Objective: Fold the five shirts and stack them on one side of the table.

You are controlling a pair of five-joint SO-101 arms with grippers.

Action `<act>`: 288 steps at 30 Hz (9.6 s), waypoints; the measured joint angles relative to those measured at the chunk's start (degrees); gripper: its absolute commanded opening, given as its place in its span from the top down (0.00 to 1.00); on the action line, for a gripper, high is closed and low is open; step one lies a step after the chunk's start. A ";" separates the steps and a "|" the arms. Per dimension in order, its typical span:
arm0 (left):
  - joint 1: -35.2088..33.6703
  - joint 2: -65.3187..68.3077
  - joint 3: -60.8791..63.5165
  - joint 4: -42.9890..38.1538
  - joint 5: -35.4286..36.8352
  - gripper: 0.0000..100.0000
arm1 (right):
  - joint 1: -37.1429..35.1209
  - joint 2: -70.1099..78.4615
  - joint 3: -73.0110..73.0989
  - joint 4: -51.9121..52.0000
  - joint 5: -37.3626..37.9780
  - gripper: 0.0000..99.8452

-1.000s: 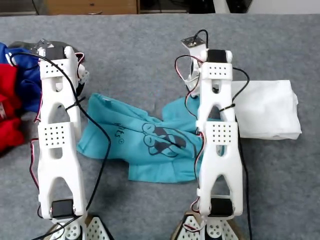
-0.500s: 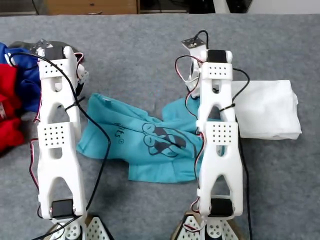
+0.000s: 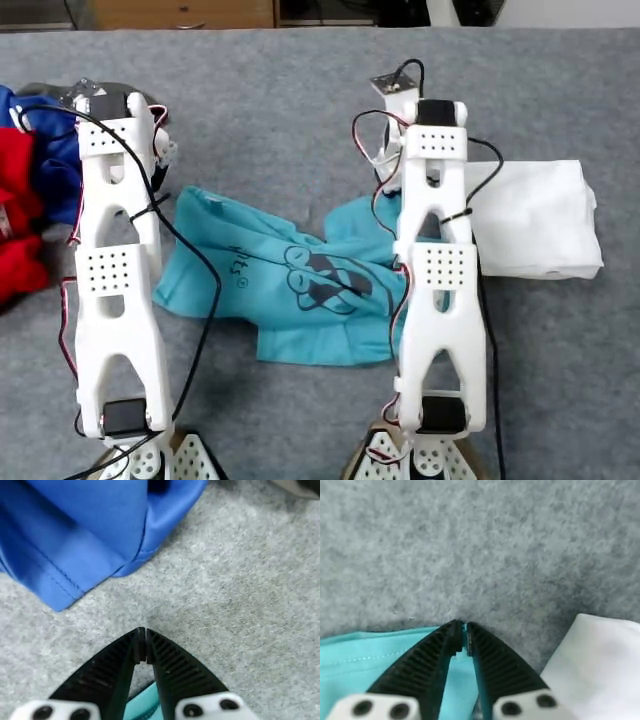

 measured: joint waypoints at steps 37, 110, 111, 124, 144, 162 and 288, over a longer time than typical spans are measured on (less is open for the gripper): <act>7.56 4.75 -1.49 2.46 3.87 0.88 | 0.00 3.52 -6.51 0.09 0.00 1.00; 3.60 3.34 -15.74 2.64 -13.80 0.98 | -3.25 -10.90 -10.55 0.18 -1.76 1.00; 3.16 1.05 -15.74 2.64 -14.95 0.98 | -3.60 -13.71 -10.55 0.18 -1.85 1.00; 2.90 -41.05 4.22 2.64 -23.82 0.98 | -4.84 -50.90 -11.25 0.18 -0.44 1.00; 2.46 -99.87 30.07 2.64 -26.11 0.98 | -12.40 -82.90 -7.12 -2.29 -0.44 1.00; -4.84 -102.15 38.68 2.64 -23.12 0.98 | -14.77 -91.16 10.29 -29.27 -0.44 1.00; -7.47 -106.46 117.80 -79.74 -26.02 0.98 | -11.16 -68.22 42.99 -57.14 4.40 1.00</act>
